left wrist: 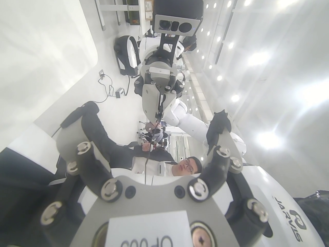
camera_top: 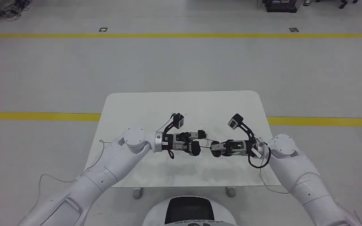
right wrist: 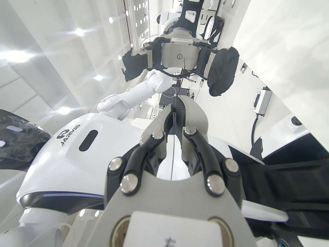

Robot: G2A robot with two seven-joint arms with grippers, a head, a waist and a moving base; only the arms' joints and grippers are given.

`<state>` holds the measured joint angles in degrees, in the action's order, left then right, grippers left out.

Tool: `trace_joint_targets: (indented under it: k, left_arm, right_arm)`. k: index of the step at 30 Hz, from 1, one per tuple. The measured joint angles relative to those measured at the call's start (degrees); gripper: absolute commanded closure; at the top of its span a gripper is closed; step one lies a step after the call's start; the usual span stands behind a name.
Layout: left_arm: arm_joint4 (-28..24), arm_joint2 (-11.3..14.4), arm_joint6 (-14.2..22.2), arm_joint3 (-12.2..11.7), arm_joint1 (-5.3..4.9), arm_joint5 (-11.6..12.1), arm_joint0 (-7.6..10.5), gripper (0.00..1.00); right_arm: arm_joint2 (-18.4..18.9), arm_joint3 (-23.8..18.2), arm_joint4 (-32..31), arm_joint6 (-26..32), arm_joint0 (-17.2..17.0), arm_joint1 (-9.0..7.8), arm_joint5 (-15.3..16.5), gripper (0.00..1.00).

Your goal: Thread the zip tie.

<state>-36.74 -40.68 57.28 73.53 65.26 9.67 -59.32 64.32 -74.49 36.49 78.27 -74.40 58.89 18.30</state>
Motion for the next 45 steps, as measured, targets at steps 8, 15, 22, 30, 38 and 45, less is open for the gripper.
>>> trace_joint_targets:
  k: [8, 15, 22, 30, 38, 45]
  left_arm:
    - [0.07, 0.09, 0.04, -0.49, 0.18, 0.05, 0.09, 0.0]
    - [0.33, 0.16, 0.28, 0.03, 0.25, 0.03, -0.04, 0.0]
    - [0.57, 0.21, 0.33, 0.1, 0.3, -0.18, -0.17, 0.02]
    - [0.69, 0.22, 0.34, -0.02, 0.38, -0.29, -0.25, 0.03]
    - [0.76, 0.14, 0.37, -0.07, 0.43, -0.32, -0.32, 0.07]
    - [0.67, -0.09, 0.4, -0.42, 0.44, -0.32, -0.35, 0.09]
  right_arm:
    - [0.35, -0.68, -0.12, 0.15, -0.37, -0.11, 0.23, 1.0]
    - [0.39, -0.71, -0.16, 0.0, -0.46, -0.12, 0.17, 1.0]
    - [0.28, -0.59, -0.11, -0.11, -0.28, -0.06, 0.4, 1.0]
    - [0.43, -0.95, -0.21, -0.14, -0.5, -0.11, 0.49, 1.0]
    - [0.55, -1.25, -0.36, -0.2, -0.68, -0.16, 0.39, 1.0]
    - [0.65, -1.58, -0.49, -0.28, -0.77, -0.2, 0.28, 1.0]
